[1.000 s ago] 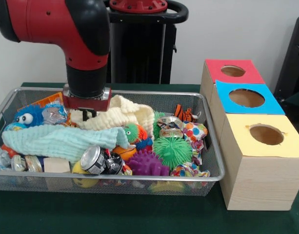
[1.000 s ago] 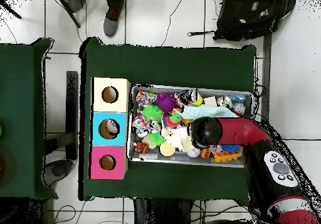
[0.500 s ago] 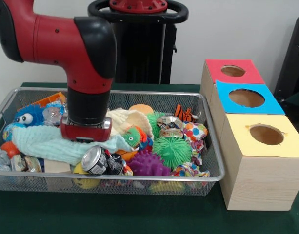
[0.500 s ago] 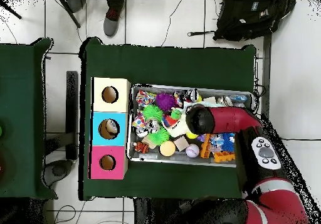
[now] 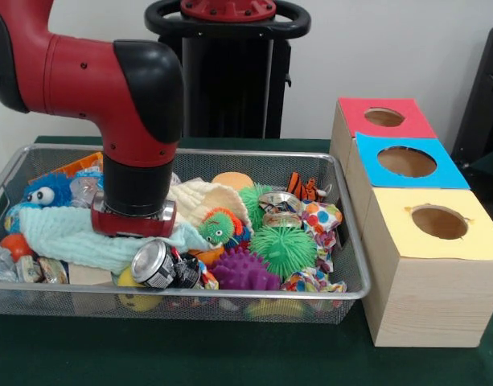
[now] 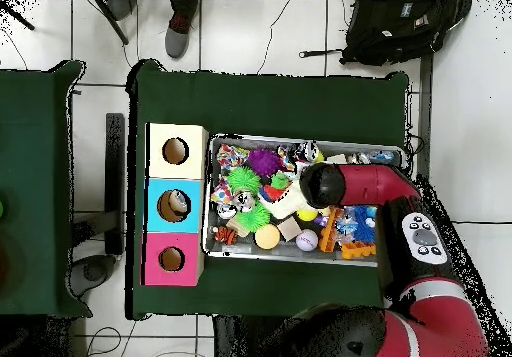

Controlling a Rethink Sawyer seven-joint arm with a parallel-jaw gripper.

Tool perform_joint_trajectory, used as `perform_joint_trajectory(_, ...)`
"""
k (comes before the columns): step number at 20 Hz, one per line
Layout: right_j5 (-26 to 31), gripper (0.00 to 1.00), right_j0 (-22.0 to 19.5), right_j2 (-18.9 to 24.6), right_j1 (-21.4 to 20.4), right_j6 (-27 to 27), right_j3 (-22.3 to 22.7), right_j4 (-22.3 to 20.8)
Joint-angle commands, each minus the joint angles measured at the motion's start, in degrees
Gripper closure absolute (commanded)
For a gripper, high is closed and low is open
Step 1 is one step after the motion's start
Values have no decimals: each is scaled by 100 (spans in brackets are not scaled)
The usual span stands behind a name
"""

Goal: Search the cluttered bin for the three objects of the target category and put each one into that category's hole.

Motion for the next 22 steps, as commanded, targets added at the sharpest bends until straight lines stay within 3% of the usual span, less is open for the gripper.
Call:
perform_joint_trajectory(1, -253, 100, -324, 435, 204, 208, 32, 308)
perform_joint_trajectory(12, 255, 100, -717, 573, -1146, 20, 1431, 888)
perform_joint_trajectory(22, 316, 100, -986, 626, -1766, -192, 2031, 1077)
